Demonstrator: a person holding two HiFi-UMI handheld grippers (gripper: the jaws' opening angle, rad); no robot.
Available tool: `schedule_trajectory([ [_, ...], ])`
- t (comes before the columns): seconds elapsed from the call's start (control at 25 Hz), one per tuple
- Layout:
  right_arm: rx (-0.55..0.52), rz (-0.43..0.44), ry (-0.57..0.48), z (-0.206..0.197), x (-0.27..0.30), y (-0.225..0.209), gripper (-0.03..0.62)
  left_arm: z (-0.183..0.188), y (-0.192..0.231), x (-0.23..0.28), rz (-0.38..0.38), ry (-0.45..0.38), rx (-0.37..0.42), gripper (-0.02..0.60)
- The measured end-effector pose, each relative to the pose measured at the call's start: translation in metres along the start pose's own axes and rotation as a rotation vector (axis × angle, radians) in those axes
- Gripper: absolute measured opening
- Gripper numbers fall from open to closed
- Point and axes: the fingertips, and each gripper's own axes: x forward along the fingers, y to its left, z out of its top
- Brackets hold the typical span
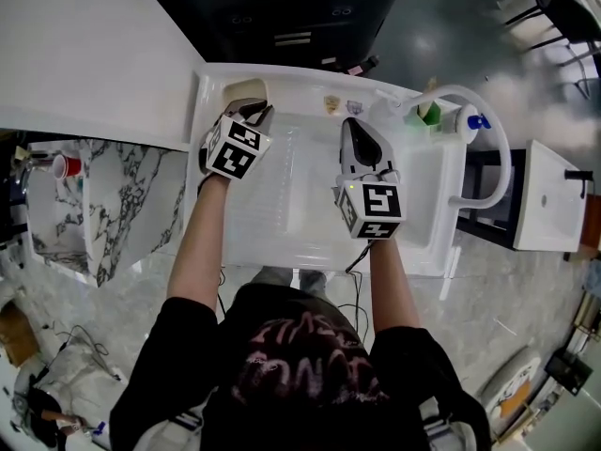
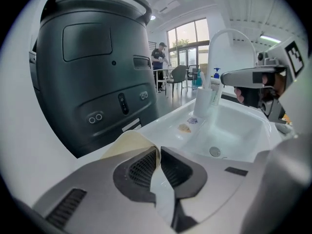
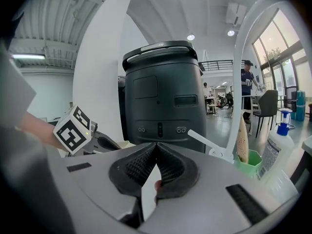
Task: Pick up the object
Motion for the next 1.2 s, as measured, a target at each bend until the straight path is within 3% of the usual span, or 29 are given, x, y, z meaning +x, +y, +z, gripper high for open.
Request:
schedule_trajectory([
  [0.4, -0.014, 0.004, -0.062, 0.019, -0.043, 0.008, 0.014, 0.031, -0.018, -0.082, 0.118, -0.145, -0.037, 0.041],
  [0.64, -0.040, 0.006, -0.101, 0.034, -0.075, 0.013, 0.014, 0.056, -0.032, -0.139, 0.200, -0.258, -0.022, 0.041],
  [1.2, -0.084, -0.002, -0.199, 0.067, -0.149, 0.021, 0.014, 0.081, -0.077, -0.248, 0.305, -0.448, -0.052, 0.041],
])
